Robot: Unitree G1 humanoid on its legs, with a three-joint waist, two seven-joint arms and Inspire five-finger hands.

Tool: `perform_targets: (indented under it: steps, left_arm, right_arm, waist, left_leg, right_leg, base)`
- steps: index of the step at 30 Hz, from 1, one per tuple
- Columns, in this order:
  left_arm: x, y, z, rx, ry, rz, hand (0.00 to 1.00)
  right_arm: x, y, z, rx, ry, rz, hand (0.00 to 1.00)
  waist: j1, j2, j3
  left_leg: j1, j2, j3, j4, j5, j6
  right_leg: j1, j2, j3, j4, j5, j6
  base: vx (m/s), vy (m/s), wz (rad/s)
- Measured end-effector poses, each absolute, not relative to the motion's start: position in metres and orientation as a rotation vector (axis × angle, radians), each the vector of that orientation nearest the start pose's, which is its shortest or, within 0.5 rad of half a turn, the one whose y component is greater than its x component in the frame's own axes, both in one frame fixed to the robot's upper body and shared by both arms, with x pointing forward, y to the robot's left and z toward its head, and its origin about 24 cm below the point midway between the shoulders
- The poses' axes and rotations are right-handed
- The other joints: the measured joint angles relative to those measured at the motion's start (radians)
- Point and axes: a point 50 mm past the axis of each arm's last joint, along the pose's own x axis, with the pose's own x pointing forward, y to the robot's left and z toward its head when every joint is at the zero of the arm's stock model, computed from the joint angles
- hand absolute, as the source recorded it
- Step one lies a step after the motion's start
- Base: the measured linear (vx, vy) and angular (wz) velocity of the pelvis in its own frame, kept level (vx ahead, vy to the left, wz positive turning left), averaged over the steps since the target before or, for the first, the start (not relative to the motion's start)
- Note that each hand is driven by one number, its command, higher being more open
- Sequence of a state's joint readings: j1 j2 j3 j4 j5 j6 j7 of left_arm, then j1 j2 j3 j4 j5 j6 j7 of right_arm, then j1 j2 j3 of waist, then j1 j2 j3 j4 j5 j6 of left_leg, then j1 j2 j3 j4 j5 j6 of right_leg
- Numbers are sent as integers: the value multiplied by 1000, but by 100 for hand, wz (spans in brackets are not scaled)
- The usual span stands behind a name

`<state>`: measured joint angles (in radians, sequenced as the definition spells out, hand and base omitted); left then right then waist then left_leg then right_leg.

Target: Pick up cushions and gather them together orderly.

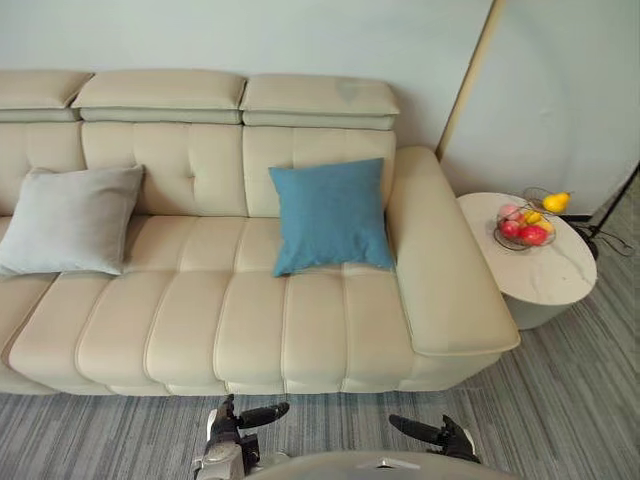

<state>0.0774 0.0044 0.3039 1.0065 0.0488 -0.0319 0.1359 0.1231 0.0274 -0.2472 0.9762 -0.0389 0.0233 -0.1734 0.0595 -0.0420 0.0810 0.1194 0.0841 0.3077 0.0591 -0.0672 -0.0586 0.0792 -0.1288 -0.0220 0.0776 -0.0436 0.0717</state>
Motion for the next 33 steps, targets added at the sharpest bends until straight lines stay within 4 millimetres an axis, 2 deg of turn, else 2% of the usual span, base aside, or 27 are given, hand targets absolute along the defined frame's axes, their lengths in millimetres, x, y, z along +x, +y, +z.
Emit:
perform_targets:
  steps: [2,4,5,6,9,11,12,13,14,16,18,20,23,25,26,27,28,29,31,32,33]
  left_arm:
    - [100,200,-158,-51,1051,418,100]
    - [103,198,-157,-73,1041,432,100]
    - [103,194,-158,-89,1045,436,100]
    - [103,192,-158,-94,1045,434,100]
    - [105,198,-157,-78,1038,441,100]
    - [105,202,-156,-68,1036,443,100]
    - [105,202,-156,-67,1036,446,100]
    - [105,202,-156,-67,1038,446,100]
    - [104,201,-156,-65,1041,443,100]
    - [105,196,-157,-54,1042,417,100]
    - [104,193,-157,-49,1047,403,100]
    - [109,191,-156,-29,1037,366,100]
    - [107,187,-158,-24,1054,335,100]
    - [107,187,-158,-32,1054,340,100]
    - [109,192,-157,-36,1039,362,100]
    - [111,193,-155,-51,1024,382,100]
    - [112,191,-155,-55,1019,380,100]
    - [113,191,-155,-57,1017,381,100]
    - [116,191,-152,-66,989,388,100]
    - [117,190,-151,-69,983,389,100]
    - [119,189,-151,-78,976,391,100]
  right_arm:
    - [87,-184,-161,17,1120,-384,100]
    - [91,-187,-160,7,1112,-388,100]
    - [94,-192,-159,-6,1103,-390,100]
    - [96,-194,-159,-13,1099,-391,100]
    - [96,-191,-159,-9,1105,-388,100]
    - [101,-188,-158,-21,1094,-358,100]
    - [104,-189,-157,-27,1088,-355,100]
    - [107,-189,-156,-30,1079,-354,100]
    - [108,-190,-156,-31,1077,-359,100]
    - [109,-195,-155,-40,1069,-366,100]
    - [110,-197,-154,-39,1056,-375,100]
    - [112,-200,-153,-35,1051,-391,100]
    - [115,-202,-153,-47,1051,-388,100]
    - [116,-203,-153,-43,1054,-397,100]
    - [116,-200,-154,-39,1055,-392,100]
    - [117,-202,-153,-46,1054,-394,100]
    - [117,-202,-153,-48,1054,-396,100]
    - [116,-202,-153,-48,1056,-396,100]
    - [116,-202,-154,-44,1063,-403,100]
    - [116,-202,-153,-45,1062,-405,100]
    - [115,-202,-154,-48,1064,-408,100]
  waist:
    - [0,-1,7]
    - [0,11,10]
    - [0,29,12]
    - [0,39,16]
    - [-2,26,20]
    - [-5,18,23]
    - [-4,21,25]
    - [-5,25,28]
    - [-4,28,31]
    - [-7,44,40]
    - [-15,54,44]
    - [-22,55,45]
    - [-23,68,55]
    - [-25,72,62]
    - [-21,66,75]
    - [-12,77,85]
    - [-11,80,86]
    - [-10,80,87]
    - [-2,72,95]
    - [-2,72,96]
    - [1,73,96]
  left_leg:
    - [-49,30,-10,141,-70,-11]
    - [-112,31,-180,249,-119,17]
    - [-126,35,-249,271,-159,6]
    - [-128,41,-251,278,-189,-12]
    - [-122,57,-119,294,-214,-8]
    - [-116,79,-27,293,-218,-8]
    - [-106,101,38,287,-217,-8]
    - [-92,116,84,284,-217,-9]
    - [-60,124,153,268,-214,-13]
    - [-16,134,226,248,-211,-19]
    - [23,139,275,212,-193,-43]
    - [55,132,284,159,-156,-56]
    - [61,148,251,192,-114,-51]
    - [5,208,197,385,-112,-45]
    - [-58,246,137,551,-123,3]
    - [-138,247,31,729,-180,14]
    - [-169,230,-8,767,-201,1]
    - [-177,223,-20,774,-207,-1]
    - [-248,139,-100,710,-247,2]
    - [-261,122,-121,681,-247,2]
    - [-286,73,-195,597,-247,2]
  right_leg:
    - [-13,21,35,15,-4,2]
    - [-58,45,89,42,-5,4]
    - [-85,65,124,56,-3,8]
    - [-113,83,168,73,0,12]
    - [-171,104,287,91,24,30]
    - [-215,119,301,93,60,28]
    - [-245,130,223,103,80,-1]
    - [-268,118,107,145,58,-34]
    - [-275,89,-82,190,22,-84]
    - [-274,31,-258,221,10,-100]
    - [-275,4,-365,247,-11,-103]
    - [-286,37,-337,257,-24,-113]
    - [-286,73,-286,260,-45,-128]
    - [-268,101,-259,258,-60,-141]
    - [-249,121,-235,252,-67,-149]
    - [-229,154,-191,251,-79,-168]
    - [-222,167,-172,250,-80,-169]
    - [-219,170,-164,250,-80,-169]
    - [-193,199,-77,242,-82,-169]
    - [-190,203,-60,242,-82,-168]
    - [-190,219,-13,244,-83,-168]
  base:
    - [-7,-46,-49]
    - [-20,-55,-79]
    - [-39,6,-112]
    - [-38,90,-115]
    - [-30,126,-134]
    - [-9,36,-135]
    - [1,-20,-141]
    - [58,-22,-167]
    - [72,-25,-139]
    - [85,-21,-118]
    - [88,-66,-88]
    - [101,-147,-65]
    - [69,-190,-56]
    - [56,-231,-46]
    - [37,-192,-76]
    - [34,-147,-89]
    - [42,-64,-76]
    - [43,-5,-88]
    - [39,18,-116]
    - [43,62,-115]
    - [68,105,-121]
